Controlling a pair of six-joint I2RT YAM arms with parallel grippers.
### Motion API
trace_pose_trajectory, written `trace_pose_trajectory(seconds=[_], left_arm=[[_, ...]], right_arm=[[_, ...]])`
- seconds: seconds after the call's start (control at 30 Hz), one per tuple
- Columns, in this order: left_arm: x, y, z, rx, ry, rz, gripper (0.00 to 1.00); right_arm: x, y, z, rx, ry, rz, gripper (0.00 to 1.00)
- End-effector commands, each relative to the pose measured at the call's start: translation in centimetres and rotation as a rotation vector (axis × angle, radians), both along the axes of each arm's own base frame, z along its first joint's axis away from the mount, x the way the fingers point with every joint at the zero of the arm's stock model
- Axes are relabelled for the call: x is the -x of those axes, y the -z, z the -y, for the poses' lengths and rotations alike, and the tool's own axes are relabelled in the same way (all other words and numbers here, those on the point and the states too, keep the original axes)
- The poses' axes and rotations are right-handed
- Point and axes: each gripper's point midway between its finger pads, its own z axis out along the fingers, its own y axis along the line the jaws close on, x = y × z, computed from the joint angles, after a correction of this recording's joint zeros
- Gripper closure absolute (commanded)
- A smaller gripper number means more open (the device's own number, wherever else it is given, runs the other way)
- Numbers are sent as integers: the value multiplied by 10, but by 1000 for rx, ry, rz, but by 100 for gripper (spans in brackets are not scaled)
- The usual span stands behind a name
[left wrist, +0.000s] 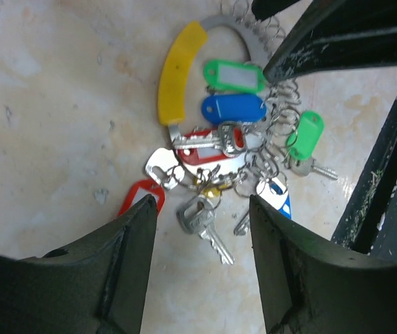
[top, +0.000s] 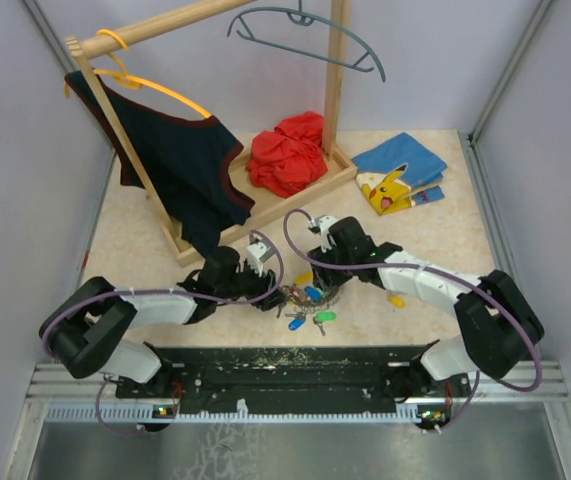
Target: Put the keys on the keyring
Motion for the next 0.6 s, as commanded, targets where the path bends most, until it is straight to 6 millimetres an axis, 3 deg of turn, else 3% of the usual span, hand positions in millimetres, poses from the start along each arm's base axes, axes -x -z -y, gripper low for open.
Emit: trace_pose_trajectory(seconds=[0.0, 0.27, 0.43, 0.57], left_arm=[[4, 1, -6, 28, -60, -22, 39], [10, 10, -5, 7, -57, -38, 41], [10, 20, -5, -12, -65, -57, 42], [6, 32, -8, -47, -102, -78, 45]], right_arm=[[-12, -1, -2, 79, -14, 17, 49], [-1, 23, -11, 181, -71, -34, 49], [2, 41, 1, 305, -56, -68, 50], [0, 46, 7, 334, 17, -80, 58]])
